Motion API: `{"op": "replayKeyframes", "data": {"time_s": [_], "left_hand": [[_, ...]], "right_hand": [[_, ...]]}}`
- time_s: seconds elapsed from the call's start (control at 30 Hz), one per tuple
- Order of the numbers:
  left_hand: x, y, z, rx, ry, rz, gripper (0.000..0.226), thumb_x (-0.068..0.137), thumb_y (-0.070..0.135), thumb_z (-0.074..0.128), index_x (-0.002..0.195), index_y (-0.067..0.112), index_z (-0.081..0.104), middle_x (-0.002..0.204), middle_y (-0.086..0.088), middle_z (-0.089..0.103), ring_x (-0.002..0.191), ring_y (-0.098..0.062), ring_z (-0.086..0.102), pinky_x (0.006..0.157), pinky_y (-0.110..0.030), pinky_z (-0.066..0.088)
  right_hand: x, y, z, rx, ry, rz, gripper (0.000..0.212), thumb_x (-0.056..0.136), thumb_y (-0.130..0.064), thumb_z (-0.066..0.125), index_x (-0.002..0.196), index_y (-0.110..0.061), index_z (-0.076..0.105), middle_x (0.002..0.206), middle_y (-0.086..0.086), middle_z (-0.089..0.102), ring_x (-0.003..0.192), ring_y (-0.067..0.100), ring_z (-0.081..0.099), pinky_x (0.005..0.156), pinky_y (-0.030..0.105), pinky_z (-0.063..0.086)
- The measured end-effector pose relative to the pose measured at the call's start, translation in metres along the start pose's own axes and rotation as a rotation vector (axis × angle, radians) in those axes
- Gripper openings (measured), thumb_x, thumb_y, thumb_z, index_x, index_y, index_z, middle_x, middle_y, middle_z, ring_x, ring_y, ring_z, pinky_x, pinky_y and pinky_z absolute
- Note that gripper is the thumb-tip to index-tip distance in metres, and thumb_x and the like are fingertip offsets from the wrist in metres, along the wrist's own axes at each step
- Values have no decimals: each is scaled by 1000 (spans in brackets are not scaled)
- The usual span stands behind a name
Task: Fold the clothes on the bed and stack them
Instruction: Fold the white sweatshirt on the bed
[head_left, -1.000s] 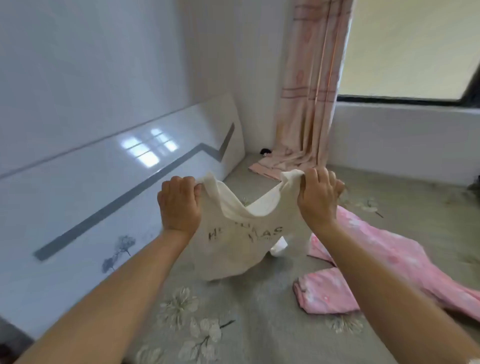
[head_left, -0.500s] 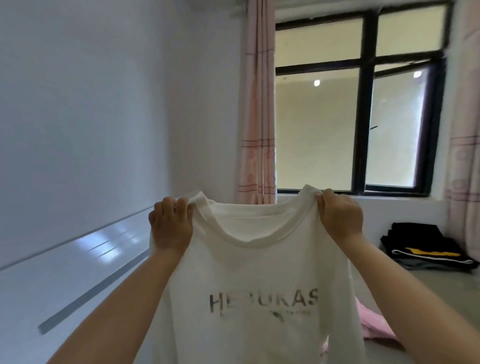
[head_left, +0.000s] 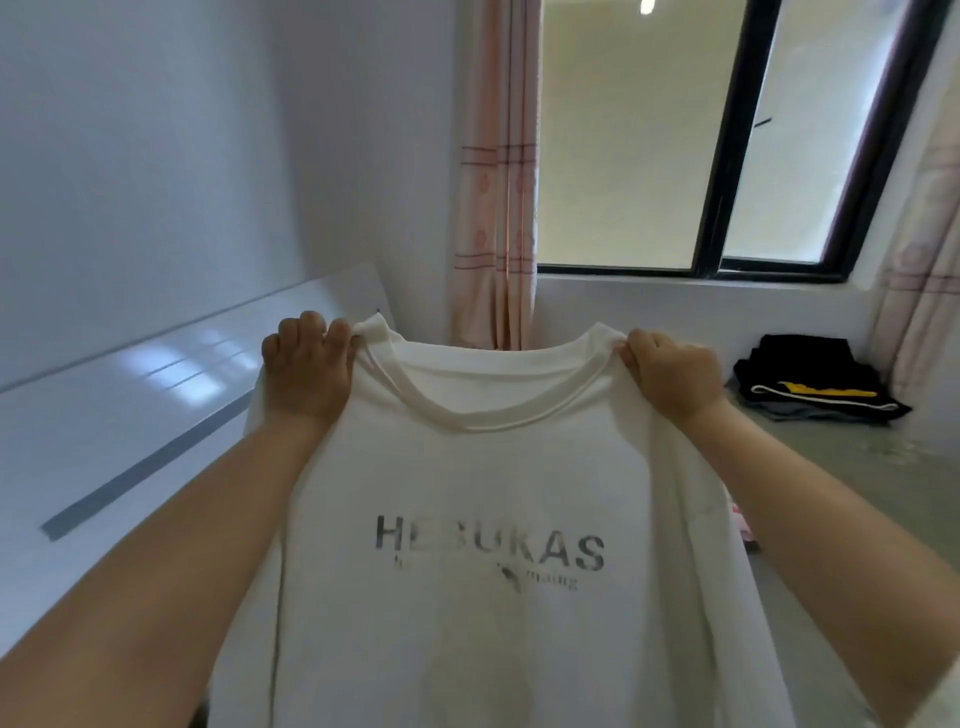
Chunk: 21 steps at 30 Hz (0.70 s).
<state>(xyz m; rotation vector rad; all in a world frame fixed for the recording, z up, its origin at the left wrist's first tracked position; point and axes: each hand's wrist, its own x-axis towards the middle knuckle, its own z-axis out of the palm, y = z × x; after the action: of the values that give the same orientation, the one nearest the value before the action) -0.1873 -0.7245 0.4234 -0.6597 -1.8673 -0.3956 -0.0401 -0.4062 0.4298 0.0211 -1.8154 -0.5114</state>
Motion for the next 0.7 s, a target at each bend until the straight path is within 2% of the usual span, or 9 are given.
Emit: {"op": "replayKeyframes", "data": {"time_s": [0.07, 0.13, 0.27, 0.37, 0.47, 0.57, 0.63, 0.7], "left_hand": [[-8, -5, 38, 2, -47, -16, 14, 85, 13, 50, 86, 1, 44, 76, -28, 54, 68, -43, 55, 59, -50, 43], [-18, -8, 83, 37, -132, -16, 16, 78, 6, 58, 85, 0, 45, 76, -28, 55, 68, -43, 55, 59, -48, 43], [-36, -8, 186, 34, -387, -134, 18, 87, 14, 48, 90, -2, 55, 88, -31, 54, 82, -45, 51, 68, -50, 35], [-53, -6, 254, 25, -396, -69, 15, 86, 21, 44, 86, 9, 35, 74, -26, 56, 66, -41, 56, 57, -44, 43], [-74, -4, 310, 31, -414, -20, 13, 81, 21, 41, 82, 12, 32, 68, -23, 56, 59, -38, 57, 51, -40, 44], [-90, -12, 353, 36, -444, -26, 13, 80, 21, 42, 83, 12, 33, 74, -21, 54, 59, -38, 57, 50, -39, 44], [-91, -20, 378, 53, -417, 47, 14, 81, 22, 43, 84, 12, 34, 87, -14, 40, 58, -36, 58, 51, -37, 44], [-83, -30, 406, 60, -387, 135, 14, 80, 22, 43, 86, 12, 35, 90, -8, 31, 58, -35, 59, 51, -36, 46]], "right_hand": [[-19, 0, 41, 29, -45, -1, 68, 101, -30, 15, 50, -8, 53, 40, 6, 49, 24, 22, 43, 29, 14, 28], [-41, 1, 89, 47, -94, 1, 66, 101, -28, 16, 49, -9, 52, 40, 5, 48, 24, 22, 43, 29, 14, 26], [-91, 4, 194, 110, -230, 10, 66, 101, -27, 16, 49, -9, 52, 40, 5, 48, 24, 22, 43, 29, 13, 26], [-132, 4, 268, 184, -346, 44, 68, 101, -28, 14, 52, -7, 55, 40, 6, 50, 24, 21, 44, 29, 14, 29], [-166, -2, 327, 242, -454, 77, 68, 100, -29, 14, 55, -2, 57, 40, 10, 50, 24, 22, 44, 30, 16, 32], [-186, -3, 370, 273, -500, 117, 56, 97, -25, 28, 56, 1, 55, 42, 14, 51, 26, 24, 46, 30, 20, 35], [-189, 0, 395, 275, -514, 130, 49, 94, -22, 35, 57, 1, 55, 43, 14, 51, 26, 24, 46, 30, 21, 37], [-187, 7, 420, 257, -506, 139, 51, 96, -23, 32, 57, 0, 55, 42, 13, 51, 25, 24, 45, 32, 20, 35]]}}
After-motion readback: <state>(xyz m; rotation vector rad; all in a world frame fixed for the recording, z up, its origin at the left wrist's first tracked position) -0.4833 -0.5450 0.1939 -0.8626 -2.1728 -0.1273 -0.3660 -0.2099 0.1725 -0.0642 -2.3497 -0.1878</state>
